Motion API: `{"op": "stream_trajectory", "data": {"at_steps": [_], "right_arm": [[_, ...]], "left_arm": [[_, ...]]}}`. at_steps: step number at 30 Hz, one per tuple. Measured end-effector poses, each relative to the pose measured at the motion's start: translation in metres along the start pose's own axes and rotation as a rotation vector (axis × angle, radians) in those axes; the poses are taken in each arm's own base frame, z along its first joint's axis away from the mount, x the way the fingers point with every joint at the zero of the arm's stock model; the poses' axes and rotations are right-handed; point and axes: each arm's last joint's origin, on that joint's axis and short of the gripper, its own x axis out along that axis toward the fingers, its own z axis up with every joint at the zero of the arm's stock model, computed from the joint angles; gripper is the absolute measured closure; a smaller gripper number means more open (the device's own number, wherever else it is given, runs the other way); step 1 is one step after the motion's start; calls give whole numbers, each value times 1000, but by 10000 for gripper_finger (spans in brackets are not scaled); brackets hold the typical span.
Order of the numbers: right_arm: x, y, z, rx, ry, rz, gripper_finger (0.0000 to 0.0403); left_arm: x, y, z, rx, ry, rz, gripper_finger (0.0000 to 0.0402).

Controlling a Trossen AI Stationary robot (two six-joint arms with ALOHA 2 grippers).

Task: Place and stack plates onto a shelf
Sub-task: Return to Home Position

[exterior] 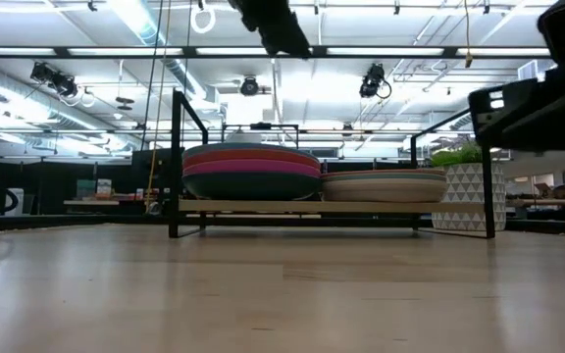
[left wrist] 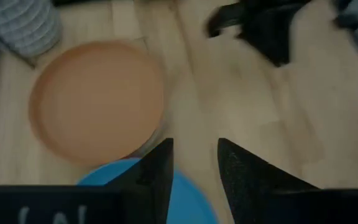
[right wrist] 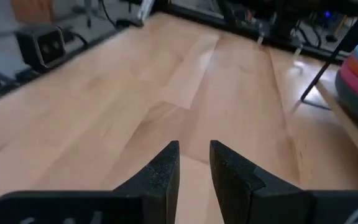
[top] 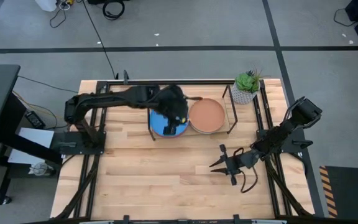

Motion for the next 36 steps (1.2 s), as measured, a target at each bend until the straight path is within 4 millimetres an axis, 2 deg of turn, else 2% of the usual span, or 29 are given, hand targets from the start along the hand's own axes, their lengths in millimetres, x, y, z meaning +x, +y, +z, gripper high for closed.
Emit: {"op": "stream_trajectory", "data": {"at_steps": [2,7,18,23,31,34,36], "right_arm": [[-9,-4,-3,18,-51,4,310],[-44,-17,-15,83,-208,-25,322],[-40,-12,-8,27,-219,19,344],[-41,-15,-6,71,-243,4,352],[-49,-32,6,113,-322,0,374],[-56,-37,8,114,-327,4,387],[-61,-41,10,119,-327,-10,393]], "left_arm": [[-2,-9,-3,6,-48,-22,278],[-4,-29,-29,6,-97,-34,297],[-34,-69,-86,-33,-362,-2,327],[-31,-83,-120,-65,-354,10,337],[-40,-101,-147,-30,-495,15,352],[-37,-105,-159,-25,-551,17,356],[-31,-106,-174,-34,-523,19,357]]}}
